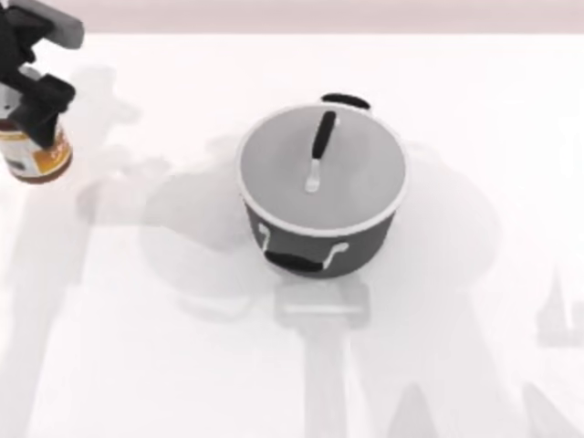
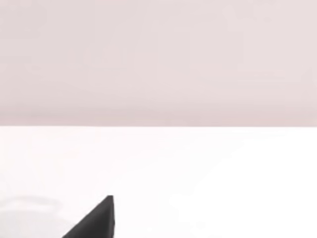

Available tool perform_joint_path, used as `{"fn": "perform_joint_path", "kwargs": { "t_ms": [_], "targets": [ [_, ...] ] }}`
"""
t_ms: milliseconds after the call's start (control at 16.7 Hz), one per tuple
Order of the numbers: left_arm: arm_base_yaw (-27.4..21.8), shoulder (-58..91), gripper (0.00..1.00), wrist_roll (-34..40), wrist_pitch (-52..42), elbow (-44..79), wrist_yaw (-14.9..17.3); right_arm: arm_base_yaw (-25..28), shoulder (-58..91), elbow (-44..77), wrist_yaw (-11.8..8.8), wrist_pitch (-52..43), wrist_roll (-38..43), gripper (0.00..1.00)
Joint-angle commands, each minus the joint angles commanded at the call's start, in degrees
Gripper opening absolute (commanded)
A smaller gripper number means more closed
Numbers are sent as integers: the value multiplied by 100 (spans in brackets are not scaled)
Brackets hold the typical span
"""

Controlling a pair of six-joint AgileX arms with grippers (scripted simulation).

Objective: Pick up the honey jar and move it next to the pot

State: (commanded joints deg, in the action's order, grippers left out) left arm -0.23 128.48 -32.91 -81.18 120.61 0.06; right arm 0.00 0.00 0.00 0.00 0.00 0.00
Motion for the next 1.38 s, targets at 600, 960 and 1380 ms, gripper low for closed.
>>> {"fn": "perform_joint_path", "kwargs": {
  "t_ms": [600,960,1380],
  "targets": [
    [40,-1175,0,-5,-167,-1079,-1,0,0,0,0,0,0,100],
    [-298,-980,0,899,-52,-1056,-25,0,0,0,0,0,0,100],
    [-1200,-611,0,3662,380,-984,-68,0,0,0,0,0,0,100]
  ]
}}
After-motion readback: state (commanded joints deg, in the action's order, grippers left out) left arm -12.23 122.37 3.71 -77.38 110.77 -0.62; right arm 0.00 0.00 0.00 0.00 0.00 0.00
